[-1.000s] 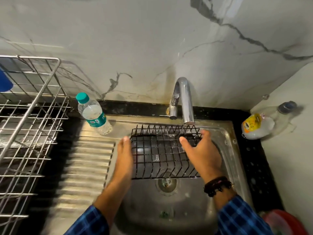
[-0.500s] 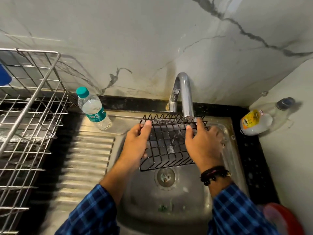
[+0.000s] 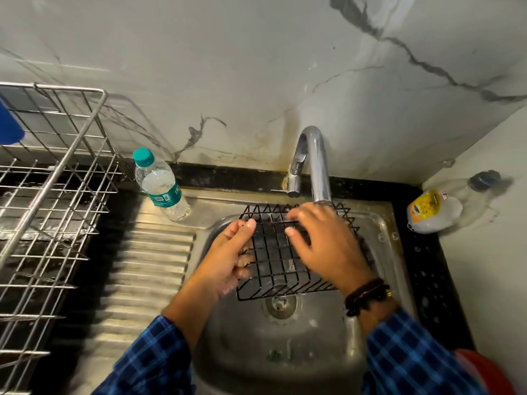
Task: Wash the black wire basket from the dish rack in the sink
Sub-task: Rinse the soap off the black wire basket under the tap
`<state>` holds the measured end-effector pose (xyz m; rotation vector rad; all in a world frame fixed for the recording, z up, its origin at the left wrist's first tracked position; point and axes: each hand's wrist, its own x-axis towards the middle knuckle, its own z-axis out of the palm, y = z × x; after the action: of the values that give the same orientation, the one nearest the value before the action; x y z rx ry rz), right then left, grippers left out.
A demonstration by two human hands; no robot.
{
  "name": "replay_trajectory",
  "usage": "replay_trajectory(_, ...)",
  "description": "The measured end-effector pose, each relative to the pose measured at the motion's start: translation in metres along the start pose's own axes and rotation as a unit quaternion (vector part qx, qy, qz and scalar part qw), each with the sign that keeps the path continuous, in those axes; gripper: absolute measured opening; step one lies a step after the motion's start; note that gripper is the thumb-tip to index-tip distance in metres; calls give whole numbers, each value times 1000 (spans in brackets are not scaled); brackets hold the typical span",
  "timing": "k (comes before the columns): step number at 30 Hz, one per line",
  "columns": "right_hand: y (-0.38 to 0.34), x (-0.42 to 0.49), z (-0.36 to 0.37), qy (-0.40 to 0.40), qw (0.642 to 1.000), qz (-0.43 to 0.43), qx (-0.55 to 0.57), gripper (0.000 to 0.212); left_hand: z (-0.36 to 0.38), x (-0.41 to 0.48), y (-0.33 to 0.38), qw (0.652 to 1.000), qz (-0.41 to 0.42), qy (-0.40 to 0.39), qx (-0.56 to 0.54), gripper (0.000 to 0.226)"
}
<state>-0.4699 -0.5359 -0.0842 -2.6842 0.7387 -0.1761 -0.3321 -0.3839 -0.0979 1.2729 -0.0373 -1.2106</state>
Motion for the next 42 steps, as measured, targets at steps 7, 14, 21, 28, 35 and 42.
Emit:
replay_trajectory(7, 7, 4, -4, -26, 998, -59, -27, 28, -5, 3, -8, 999, -13, -32, -11, 21)
replay_trajectory(14, 8, -4, -1, 60, 996, 43, -40, 18, -4, -4, -9, 999, -2, -50, -17, 25)
replay_trajectory(21, -4, -7, 1, 16, 1000, 3, -19, 33, -7, -6, -15, 997, 0, -52, -64, 25)
replay_trajectory(28, -3, -17, 6, -10, 996, -5, -91, 59, -12, 5, 6, 995, 34, -86, -45, 18)
replay_trajectory(35, -22, -11, 17, 38, 981, 184, -56, 80, 0, 16, 11, 989, 45, -139, 25, 29)
replay_trajectory(42, -12, -13, 26, -3, 996, 56, -65, 67, -15, 13, -6, 993, 30, -97, -56, 19)
